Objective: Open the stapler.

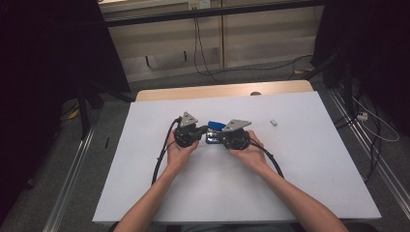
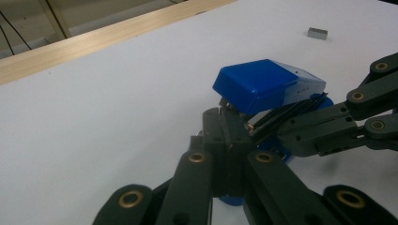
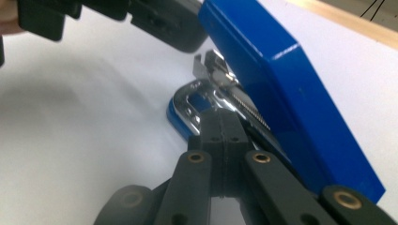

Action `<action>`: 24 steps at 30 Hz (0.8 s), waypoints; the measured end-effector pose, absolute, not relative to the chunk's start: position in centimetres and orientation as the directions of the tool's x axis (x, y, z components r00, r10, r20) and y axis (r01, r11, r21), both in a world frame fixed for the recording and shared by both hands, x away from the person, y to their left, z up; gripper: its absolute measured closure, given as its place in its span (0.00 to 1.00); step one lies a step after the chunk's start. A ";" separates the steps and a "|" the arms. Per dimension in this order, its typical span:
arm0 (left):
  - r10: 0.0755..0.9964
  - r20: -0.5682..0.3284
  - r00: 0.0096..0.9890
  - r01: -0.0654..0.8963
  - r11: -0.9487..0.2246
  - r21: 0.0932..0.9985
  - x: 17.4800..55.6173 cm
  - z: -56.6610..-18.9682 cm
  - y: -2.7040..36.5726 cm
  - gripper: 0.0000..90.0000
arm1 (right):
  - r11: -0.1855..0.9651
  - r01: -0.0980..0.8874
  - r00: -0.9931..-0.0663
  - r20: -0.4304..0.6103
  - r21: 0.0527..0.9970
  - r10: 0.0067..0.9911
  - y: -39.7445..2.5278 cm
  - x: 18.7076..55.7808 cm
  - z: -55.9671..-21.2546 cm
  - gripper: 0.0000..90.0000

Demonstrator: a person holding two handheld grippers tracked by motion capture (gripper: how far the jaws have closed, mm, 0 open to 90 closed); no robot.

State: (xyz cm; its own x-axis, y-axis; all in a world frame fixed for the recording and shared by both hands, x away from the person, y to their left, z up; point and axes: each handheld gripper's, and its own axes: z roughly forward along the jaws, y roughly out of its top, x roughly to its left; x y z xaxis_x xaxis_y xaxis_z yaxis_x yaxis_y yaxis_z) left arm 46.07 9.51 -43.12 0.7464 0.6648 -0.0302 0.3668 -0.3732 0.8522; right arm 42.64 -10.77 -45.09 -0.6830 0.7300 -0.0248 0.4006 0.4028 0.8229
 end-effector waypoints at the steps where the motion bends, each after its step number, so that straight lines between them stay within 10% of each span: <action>1: 0.666 -0.025 0.746 0.361 -0.372 0.855 46.0 -43.1 9.5 1.00 | 0.401 0.392 -0.682 -0.031 0.828 0.731 -10.7 42.6 -45.0 1.00; 24: 0.666 -0.035 0.745 0.354 -0.351 0.867 45.8 -42.4 9.2 1.00 | 0.352 0.345 -0.641 -0.055 0.870 0.766 -9.2 42.7 -44.7 1.00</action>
